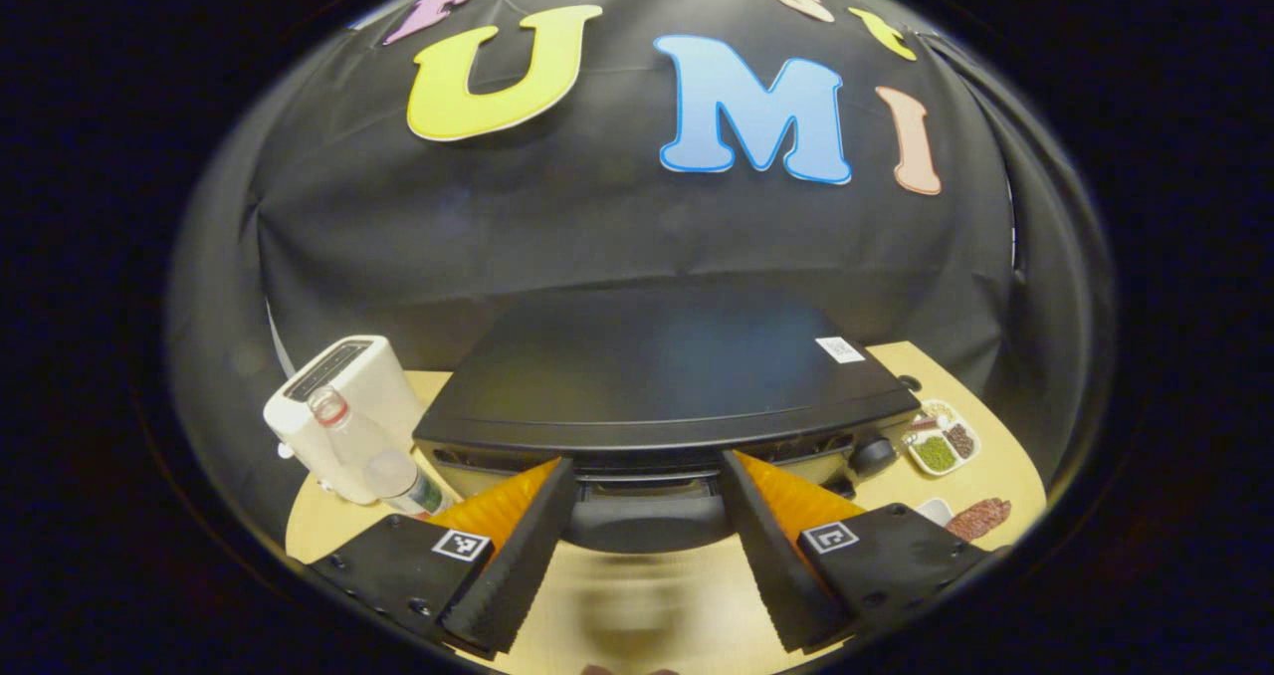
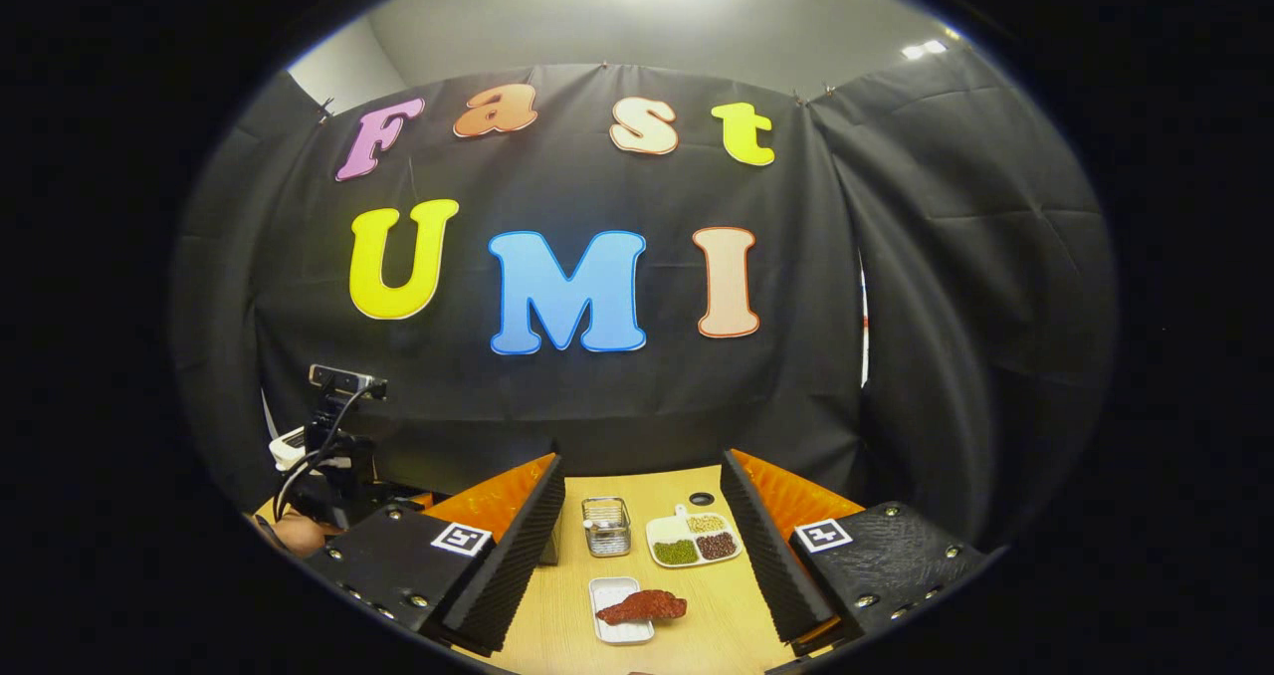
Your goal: Open the electric oven with the left hand, put the food in, and close the electric oven.
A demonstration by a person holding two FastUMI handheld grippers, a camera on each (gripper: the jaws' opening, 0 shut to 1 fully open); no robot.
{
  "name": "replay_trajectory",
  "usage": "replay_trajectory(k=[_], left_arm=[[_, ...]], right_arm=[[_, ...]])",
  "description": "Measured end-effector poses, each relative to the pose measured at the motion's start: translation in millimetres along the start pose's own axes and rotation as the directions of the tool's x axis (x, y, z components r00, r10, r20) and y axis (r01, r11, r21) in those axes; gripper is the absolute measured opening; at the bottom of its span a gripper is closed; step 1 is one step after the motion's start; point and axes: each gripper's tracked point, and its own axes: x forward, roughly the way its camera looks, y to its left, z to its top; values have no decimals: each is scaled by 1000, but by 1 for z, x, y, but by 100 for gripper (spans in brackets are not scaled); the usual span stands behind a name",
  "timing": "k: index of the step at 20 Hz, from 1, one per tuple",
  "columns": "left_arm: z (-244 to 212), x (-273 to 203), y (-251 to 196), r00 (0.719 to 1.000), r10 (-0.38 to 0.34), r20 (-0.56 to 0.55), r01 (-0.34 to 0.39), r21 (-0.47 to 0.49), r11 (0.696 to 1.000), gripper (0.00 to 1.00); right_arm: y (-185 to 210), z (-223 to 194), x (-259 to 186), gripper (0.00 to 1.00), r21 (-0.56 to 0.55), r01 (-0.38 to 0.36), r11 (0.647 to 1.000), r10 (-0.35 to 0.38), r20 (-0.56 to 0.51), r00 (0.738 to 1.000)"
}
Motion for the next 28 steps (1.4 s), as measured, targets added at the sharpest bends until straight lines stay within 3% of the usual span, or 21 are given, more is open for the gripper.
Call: replay_trajectory(k=[10, 20, 24, 28], left_arm=[[-63, -41, -7, 999, -14, -32, 15, 33, 999, 98], [-137, -55, -11, 986, -39, -160, 50, 61, 997, 98], [-131, -60, 0, 990, -35, -137, 46, 80, 996, 98], [-76, -86, 10, 1000, -22, -14, 22, 42, 999, 98]], right_arm=[[22, 3, -11, 95, -7, -64, 998, 64, 10, 998], [18, -8, -26, 95, -2, -56, 998, 56, -24, 998], [20, -13, -28, 95, -14, -57, 998, 57, -38, 998], [24, -24, -23, 95, -2, -93, 996, 93, -68, 993]])
